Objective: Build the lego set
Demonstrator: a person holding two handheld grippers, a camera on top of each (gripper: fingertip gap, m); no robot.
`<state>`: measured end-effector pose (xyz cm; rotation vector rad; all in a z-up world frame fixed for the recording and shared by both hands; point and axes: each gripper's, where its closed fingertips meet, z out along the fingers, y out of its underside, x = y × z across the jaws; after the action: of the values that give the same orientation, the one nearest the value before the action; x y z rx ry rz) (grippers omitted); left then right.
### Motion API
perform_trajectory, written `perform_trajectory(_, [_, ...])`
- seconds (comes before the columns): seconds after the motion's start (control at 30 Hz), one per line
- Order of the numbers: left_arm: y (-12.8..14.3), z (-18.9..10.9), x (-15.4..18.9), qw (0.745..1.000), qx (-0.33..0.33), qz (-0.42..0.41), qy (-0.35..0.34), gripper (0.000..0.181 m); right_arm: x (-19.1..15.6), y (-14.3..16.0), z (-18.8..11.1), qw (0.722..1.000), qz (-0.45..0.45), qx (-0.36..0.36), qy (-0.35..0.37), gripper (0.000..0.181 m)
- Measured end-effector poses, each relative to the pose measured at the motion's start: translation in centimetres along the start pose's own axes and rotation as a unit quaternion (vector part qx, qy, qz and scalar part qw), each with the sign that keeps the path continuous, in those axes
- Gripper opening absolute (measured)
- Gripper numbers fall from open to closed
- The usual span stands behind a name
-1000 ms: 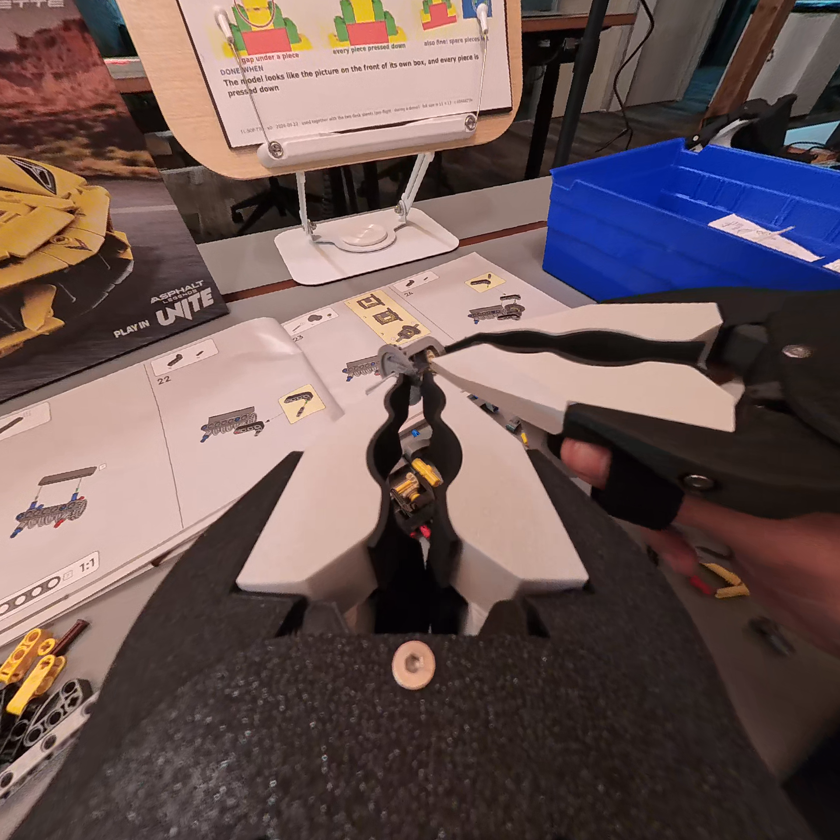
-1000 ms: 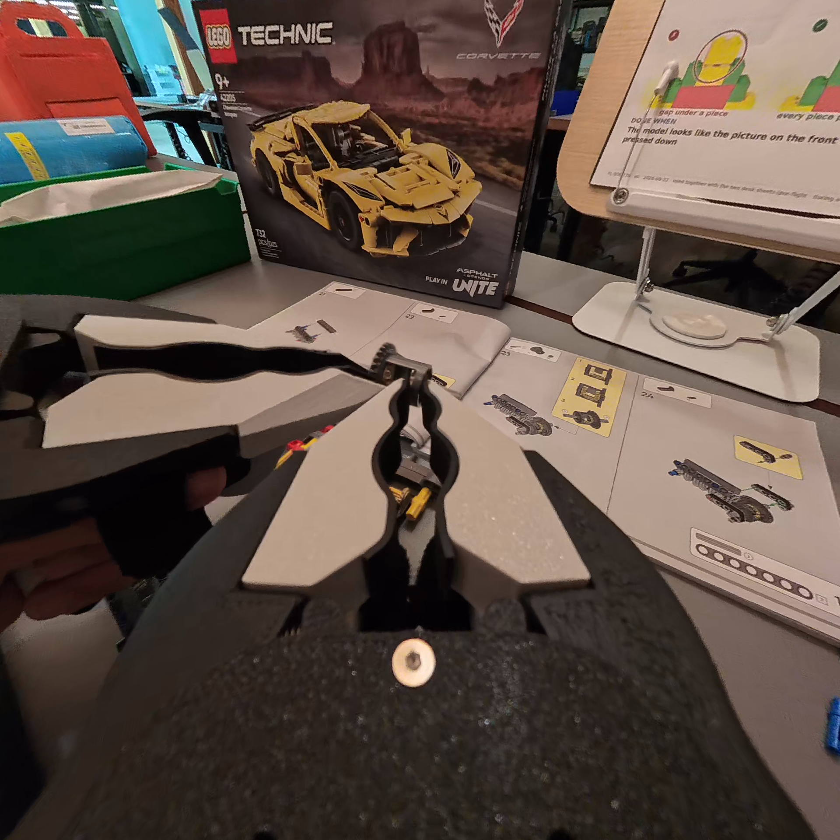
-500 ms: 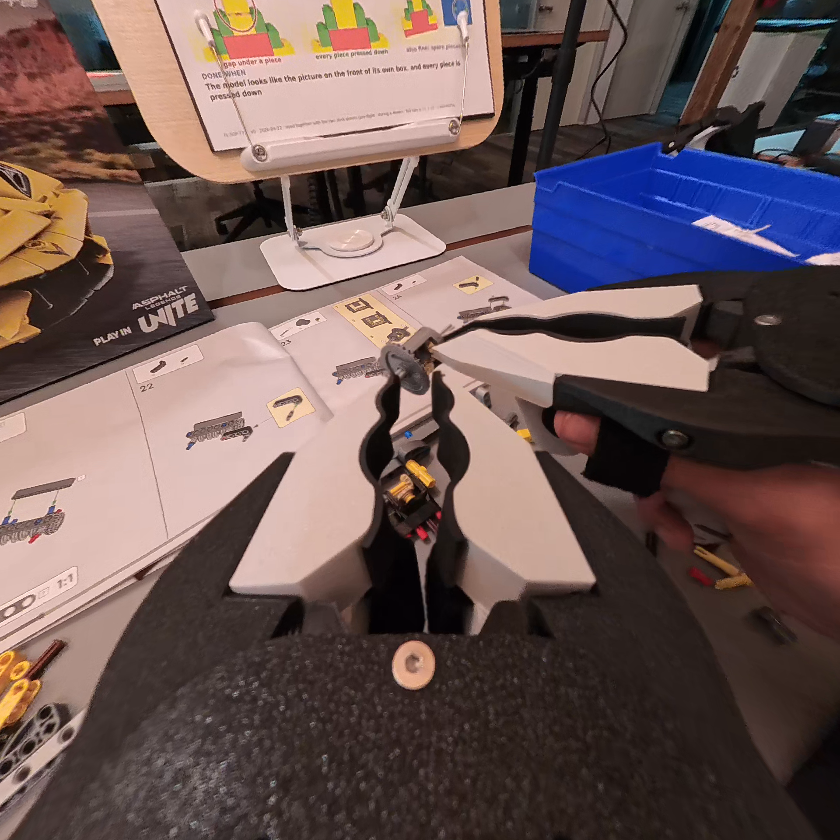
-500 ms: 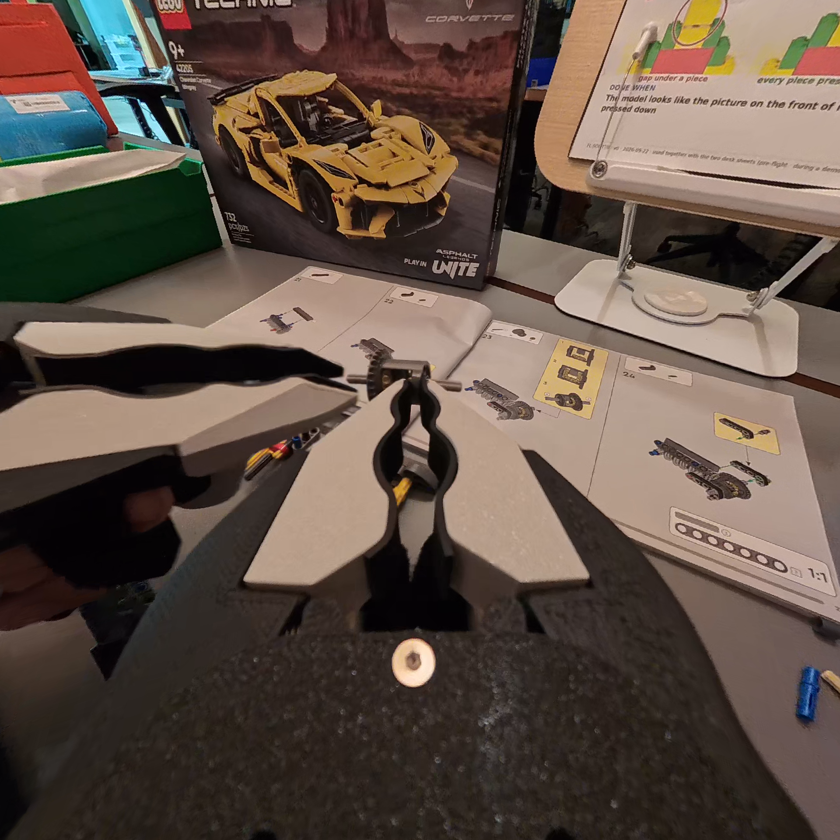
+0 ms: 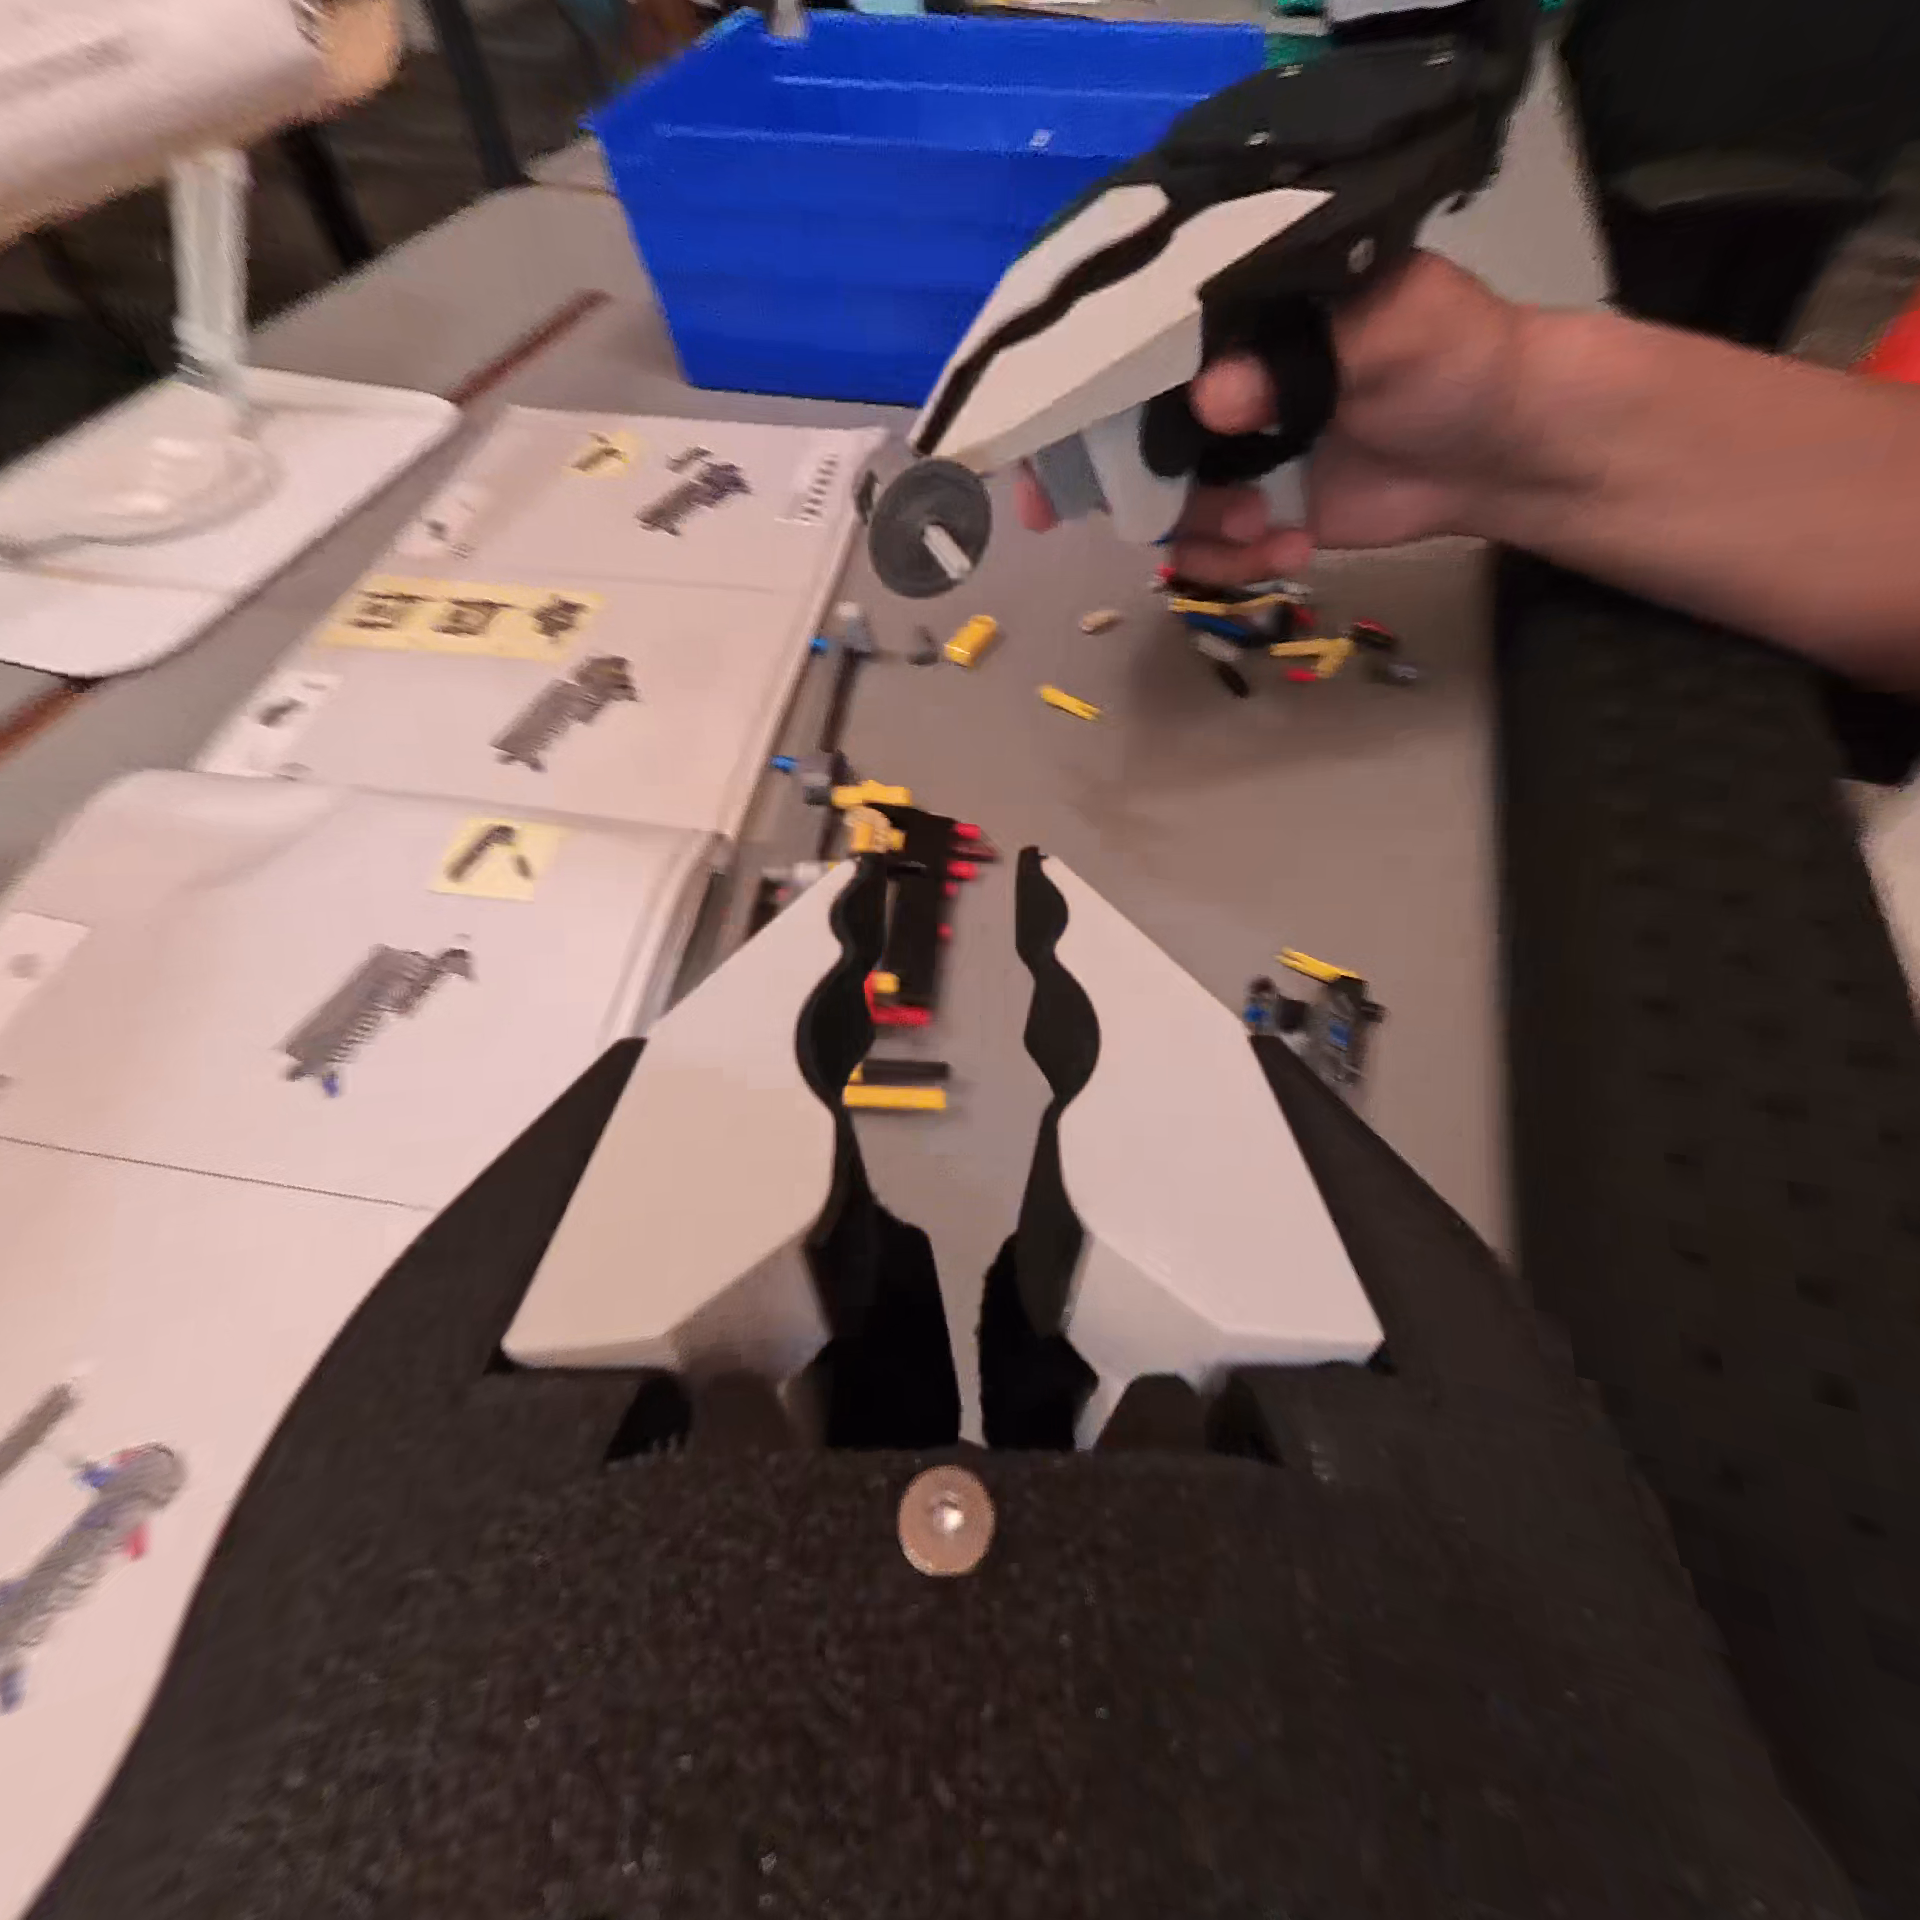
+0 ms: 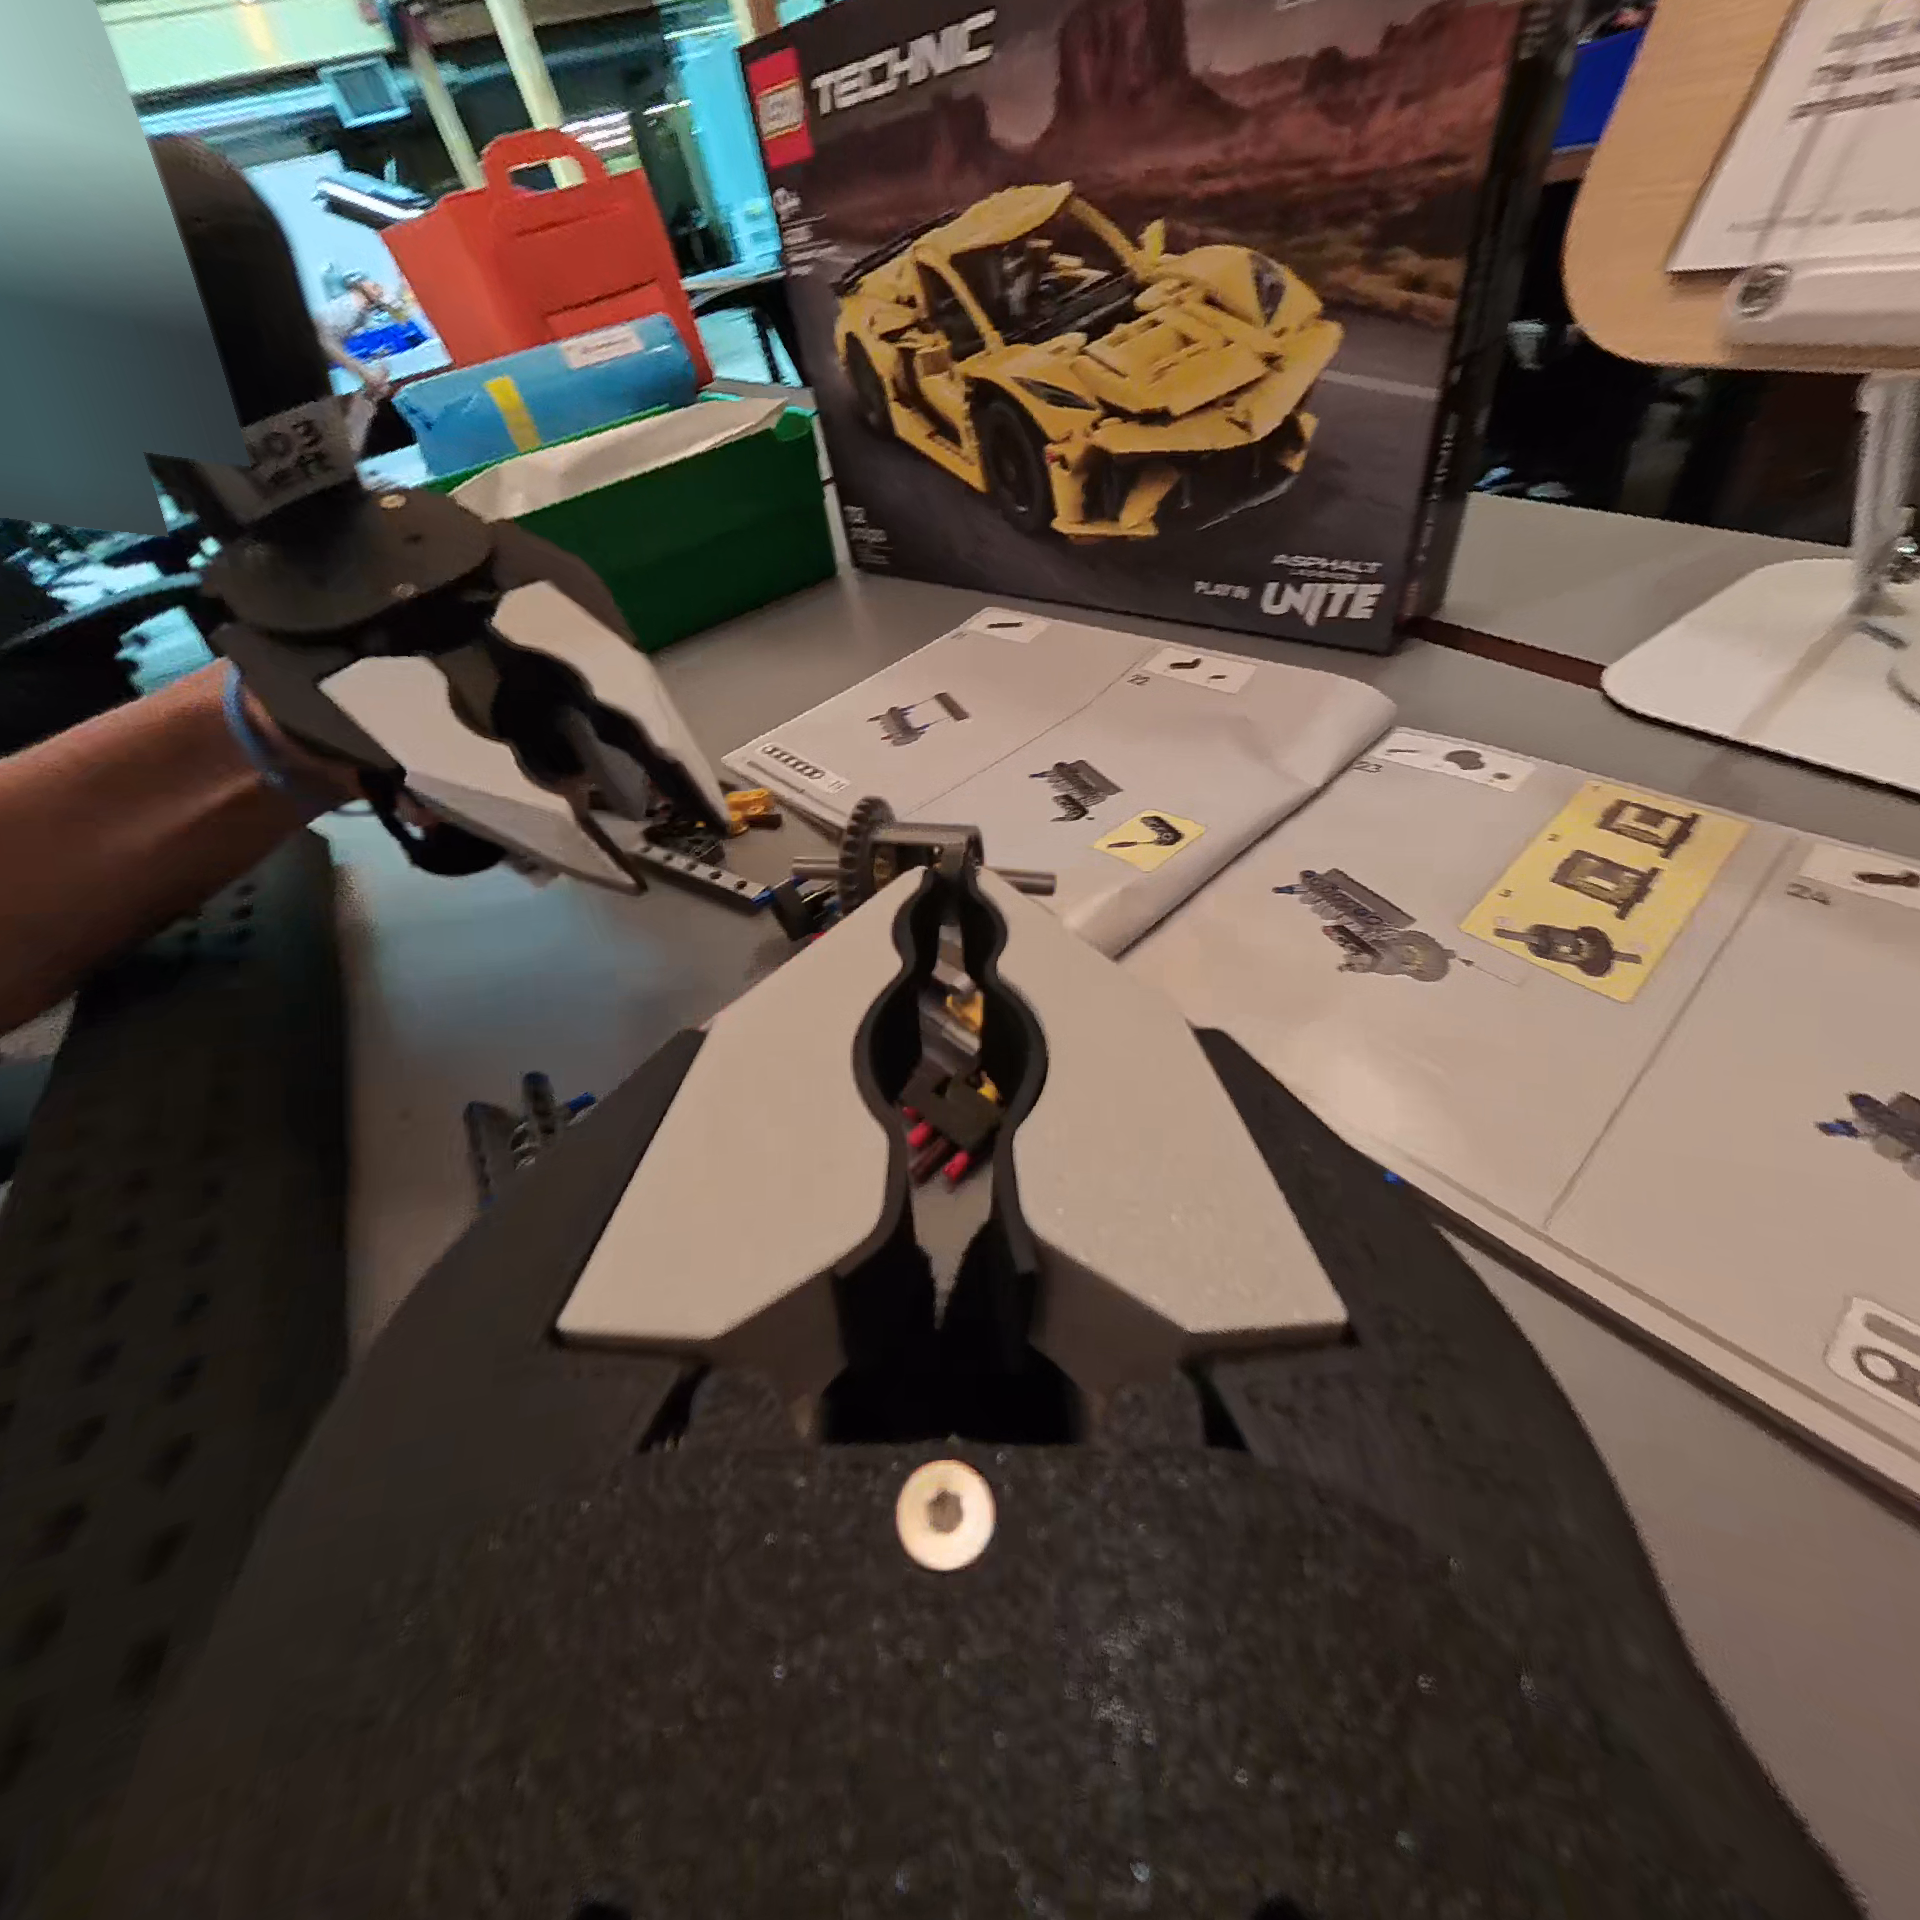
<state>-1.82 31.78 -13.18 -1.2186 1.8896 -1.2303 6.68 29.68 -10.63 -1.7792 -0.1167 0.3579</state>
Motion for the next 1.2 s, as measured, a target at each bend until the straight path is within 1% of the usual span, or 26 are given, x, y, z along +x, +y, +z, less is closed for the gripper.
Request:
perform_trajectory(0.1, [0.4, -0.8, 2.5, 0.998, 0.011, -0.015, 0.066, 0.028, -1.8, 0.4, -0.3, 0.998, -0.006, -0.013, -0.062, 0.002])
perform_trajectory(0.13, [0.8, -0.7, 3.3, 0.997, -0.001, -0.009, 0.079, 0.028, -2.8, 0.7, -0.6, 0.995, -0.012, -0.022, -0.095, 0.003])
perform_trajectory(0.2, [2.3, -0.6, 5.0, 0.994, -0.044, 0.020, 0.096, 0.028, -5.3, 1.6, -1.5, 0.984, -0.008, -0.053, -0.169, 0.002])
perform_trajectory(0.23, [3.0, -0.5, 5.7, 0.993, -0.065, 0.037, 0.095, 0.027, -5.8, 2.3, -1.8, 0.980, -0.011, -0.075, -0.182, 0.002])
perform_trajectory(0.33, [4.1, -0.4, 7.1, 0.988, -0.105, 0.080, 0.081, 0.028, -5.7, 4.9, -2.4, 0.972, -0.012, -0.146, -0.185, 0.003])
perform_trajectory(0.4, [4.4, -0.5, 7.5, 0.985, -0.121, 0.104, 0.066, 0.027, -6.0, 5.8, -2.5, 0.968, -0.003, -0.165, -0.188, 0.003])
perform_trajectory(0.43, [4.5, -0.5, 7.7, 0.984, -0.128, 0.113, 0.058, 0.027, -6.4, 6.1, -2.5, 0.966, -0.008, -0.169, -0.195, 0.003])
perform_trajectory(0.5, [4.6, -0.3, 8.1, 0.981, -0.135, 0.128, 0.049, 0.027, -6.6, 6.1, -2.2, 0.969, -0.022, -0.159, -0.185, 0.003])
perform_trajectory(0.57, [4.6, 0.0, 7.6, 0.979, -0.138, 0.150, 0.026, 0.026, -6.9, 6.5, -2.1, 0.970, -0.038, -0.163, -0.178, 0.003])
perform_trajectory(0.6, [4.6, 0.1, 7.3, 0.977, -0.142, 0.161, 0.014, 0.028, -6.8, 6.8, -1.9, 0.970, -0.057, -0.163, -0.170, 0.003])
perform_trajectory(0.67, [4.6, -0.1, 6.4, 0.975, -0.141, 0.172, -0.006, 0.032, -7.2, 7.4, -1.8, 0.968, -0.076, -0.166, -0.172, 0.003])
perform_trajectory(0.77, [5.3, -0.1, 6.5, 0.982, -0.131, 0.138, 0.020, 0.040, -7.7, 7.7, -1.5, 0.968, -0.073, -0.168, -0.175, 0.003])
perform_trajectory(0.83, [5.9, 0.3, 6.6, 0.981, -0.130, 0.139, 0.030, 0.045, -8.0, 7.5, -1.3, 0.967, -0.084, -0.165, -0.173, 0.003])
perform_trajectory(0.9, [5.9, 0.6, 6.4, 0.980, -0.125, 0.153, 0.021, 0.044, -8.4, 7.7, -1.0, 0.966, -0.094, -0.166, -0.177, 0.003])
perform_trajectory(0.93, [5.6, 0.7, 6.1, 0.979, -0.124, 0.161, 0.008, 0.045, -8.1, 8.3, -0.9, 0.964, -0.100, -0.179, -0.168, 0.003])
perform_trajectory(1.0, [4.0, 0.3, 5.6, 0.979, -0.105, 0.170, -0.037, 0.051, -7.5, 9.2, -0.9, 0.962, -0.106, -0.202, -0.152, 0.003])
perform_trajectory(1.03, [2.8, -0.2, 5.6, 0.980, -0.086, 0.166, -0.061, 0.049, -7.5, 9.4, -0.9, 0.961, -0.107, -0.205, -0.154, 0.003])
perform_trajectory(1.1, [1.5, -1.4, 6.6, 0.982, -0.066, 0.152, -0.089, 0.032, -7.4, 9.5, -0.9, 0.960, -0.111, -0.206, -0.150, 0.003])
perform_trajectory(1.13, [1.5, -1.6, 7.6, 0.983, -0.067, 0.145, -0.092, 0.027, -7.3, 9.4, -0.9, 0.961, -0.114, -0.204, -0.147, 0.003])
perform_trajectory(1.17, [1.9, -1.6, 8.5, 0.982, -0.076, 0.139, -0.098, 0.019, -7.4, 9.4, -0.9, 0.961, -0.111, -0.204, -0.150, 0.003])
perform_trajectory(1.2, [2.7, -1.3, 9.3, 0.980, -0.094, 0.136, -0.109, 0.016, -7.4, 9.5, -0.9, 0.960, -0.108, -0.207, -0.152, 0.003])
